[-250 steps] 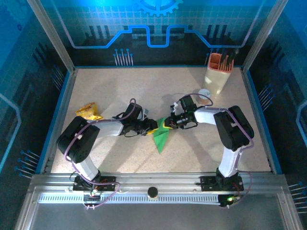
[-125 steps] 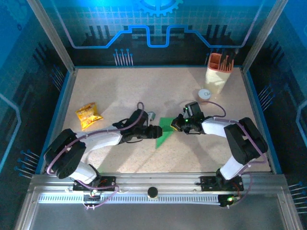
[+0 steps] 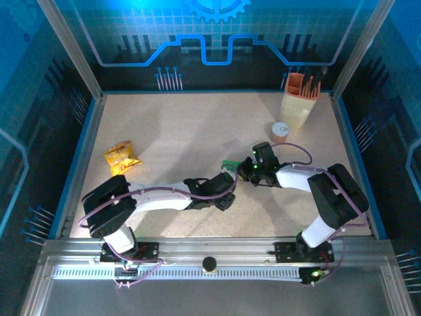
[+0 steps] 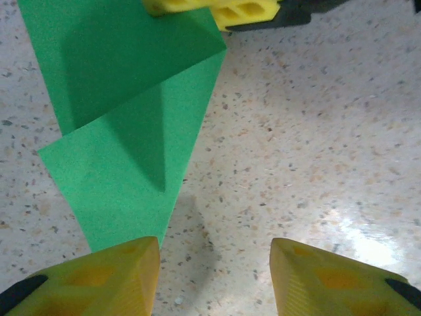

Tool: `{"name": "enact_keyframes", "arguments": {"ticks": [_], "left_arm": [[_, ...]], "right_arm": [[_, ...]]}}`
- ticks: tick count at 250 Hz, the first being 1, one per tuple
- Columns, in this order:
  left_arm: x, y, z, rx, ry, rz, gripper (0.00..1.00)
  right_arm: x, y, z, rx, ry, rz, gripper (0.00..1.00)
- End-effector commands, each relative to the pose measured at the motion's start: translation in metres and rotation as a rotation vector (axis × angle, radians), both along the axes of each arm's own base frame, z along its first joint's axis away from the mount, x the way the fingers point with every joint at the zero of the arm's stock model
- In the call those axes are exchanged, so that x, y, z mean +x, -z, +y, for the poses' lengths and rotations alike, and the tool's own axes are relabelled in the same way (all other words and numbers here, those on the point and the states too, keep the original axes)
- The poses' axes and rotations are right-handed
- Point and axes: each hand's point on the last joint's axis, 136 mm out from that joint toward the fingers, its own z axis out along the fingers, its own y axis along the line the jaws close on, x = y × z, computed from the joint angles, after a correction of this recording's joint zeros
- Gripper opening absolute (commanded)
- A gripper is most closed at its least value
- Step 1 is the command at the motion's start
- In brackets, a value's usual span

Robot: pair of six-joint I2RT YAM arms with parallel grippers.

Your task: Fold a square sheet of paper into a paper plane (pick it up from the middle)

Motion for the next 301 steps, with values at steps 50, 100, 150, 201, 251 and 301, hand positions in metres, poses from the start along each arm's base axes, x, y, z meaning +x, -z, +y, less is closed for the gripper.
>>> {"name": "enact_keyframes", "arguments": {"ticks": [50, 100, 150, 201, 251, 301], "left_arm": [[0.015, 0.004, 0.009, 0.178, 0.018, -0.127, 0.48], [0.019, 0.011, 0.006, 0.251, 0.045, -0.159, 0.46], [0.025, 0.014, 0.008, 0.309, 0.04, -0.189, 0.44], [0.027, 0.02, 0.012, 0.343, 0.029, -0.192, 0.4], [0.027, 0.02, 0.013, 0.345, 0.019, -0.198, 0.34], [0.027, 0.019, 0.014, 0.339, 0.012, -0.201, 0.25]], "right_arm": [[0.004, -0.015, 0.009, 0.029, -0.005, -0.027, 0.0], [0.004, -0.015, 0.011, 0.04, -0.003, -0.024, 0.0], [0.005, -0.018, 0.012, 0.044, -0.008, -0.031, 0.0], [0.004, -0.017, 0.012, 0.046, -0.011, -0.029, 0.0], [0.004, -0.019, 0.012, 0.045, -0.009, -0.031, 0.0], [0.004, -0.019, 0.012, 0.045, -0.013, -0.032, 0.0]]}}
